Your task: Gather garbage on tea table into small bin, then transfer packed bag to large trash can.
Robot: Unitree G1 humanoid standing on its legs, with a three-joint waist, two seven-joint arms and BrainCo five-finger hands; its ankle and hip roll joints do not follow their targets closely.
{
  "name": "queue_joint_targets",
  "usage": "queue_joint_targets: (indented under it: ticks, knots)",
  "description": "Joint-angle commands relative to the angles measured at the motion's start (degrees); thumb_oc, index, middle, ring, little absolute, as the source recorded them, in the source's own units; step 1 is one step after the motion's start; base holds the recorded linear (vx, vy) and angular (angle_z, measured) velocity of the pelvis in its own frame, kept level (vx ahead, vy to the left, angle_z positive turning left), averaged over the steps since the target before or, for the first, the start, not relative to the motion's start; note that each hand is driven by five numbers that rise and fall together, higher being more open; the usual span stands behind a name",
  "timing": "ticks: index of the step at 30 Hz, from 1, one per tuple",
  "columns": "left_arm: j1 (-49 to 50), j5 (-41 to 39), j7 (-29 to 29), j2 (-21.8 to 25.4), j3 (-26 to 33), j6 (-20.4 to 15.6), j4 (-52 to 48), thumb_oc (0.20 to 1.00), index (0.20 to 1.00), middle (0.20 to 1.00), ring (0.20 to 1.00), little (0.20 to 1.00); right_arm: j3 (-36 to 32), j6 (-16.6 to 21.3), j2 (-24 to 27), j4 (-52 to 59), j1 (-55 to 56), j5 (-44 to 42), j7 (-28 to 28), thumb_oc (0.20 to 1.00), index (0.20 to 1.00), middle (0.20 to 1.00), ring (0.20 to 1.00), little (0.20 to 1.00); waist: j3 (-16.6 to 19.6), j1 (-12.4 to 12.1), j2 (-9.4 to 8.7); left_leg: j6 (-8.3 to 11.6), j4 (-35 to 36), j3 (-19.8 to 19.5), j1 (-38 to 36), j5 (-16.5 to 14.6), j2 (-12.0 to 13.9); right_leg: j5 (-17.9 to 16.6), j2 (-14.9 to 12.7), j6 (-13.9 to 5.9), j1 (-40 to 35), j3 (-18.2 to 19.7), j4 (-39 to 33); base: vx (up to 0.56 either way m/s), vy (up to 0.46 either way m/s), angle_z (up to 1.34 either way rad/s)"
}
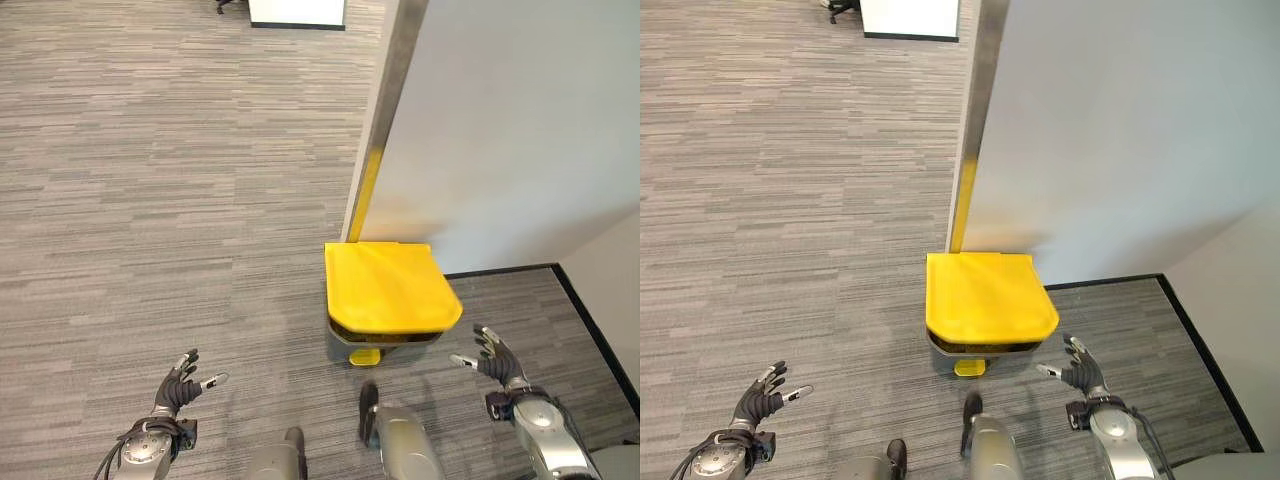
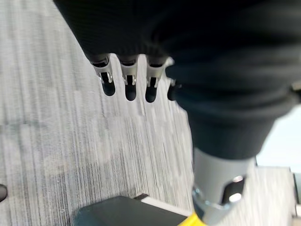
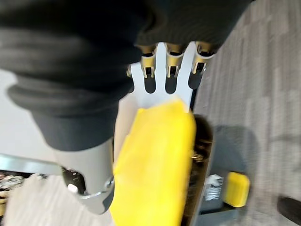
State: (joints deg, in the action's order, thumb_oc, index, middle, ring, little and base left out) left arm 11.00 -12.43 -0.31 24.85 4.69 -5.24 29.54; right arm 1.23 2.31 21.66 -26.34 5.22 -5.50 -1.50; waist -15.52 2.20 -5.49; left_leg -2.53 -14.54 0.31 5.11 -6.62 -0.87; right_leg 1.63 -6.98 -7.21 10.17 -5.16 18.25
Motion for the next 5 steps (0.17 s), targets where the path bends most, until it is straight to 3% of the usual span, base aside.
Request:
queue_joint_targets:
  ticks: [1, 5]
  knots:
    - [-0.18, -0.98, -0.3, 1.99, 1.18, -1.76, -4.34, 1.0, 1.0, 1.0, 1.0, 1.0, -1.76, 1.69, 0.76, -0.32, -1.96, 0.61, -0.16, 1.0, 1.0, 1.0, 1.0, 1.0, 2.17, -1.22, -0.24, -0.02, 5.64, 1.48, -5.17, -4.84, -4.19, -1.33, 1.24, -1.55, 0.57, 0.92, -3.79, 0.05, -0.108, -0.2]
    - [1.32, -1.41, -0.47, 0.7, 1.25, -1.66, -3.12, 1.0, 1.0, 1.0, 1.0, 1.0, -2.38, 1.03, 1.61, -3.51, 0.01, -0.62, 0.25, 1.0, 1.0, 1.0, 1.0, 1.0, 5.32, -0.4, -0.67, 1.22, 8.18, 3.13, -5.7, -4.09, -2.86, -3.53, 2.66, -1.34, -3.82, 1.84, -14.97, 0.11, -0.13, -0.31]
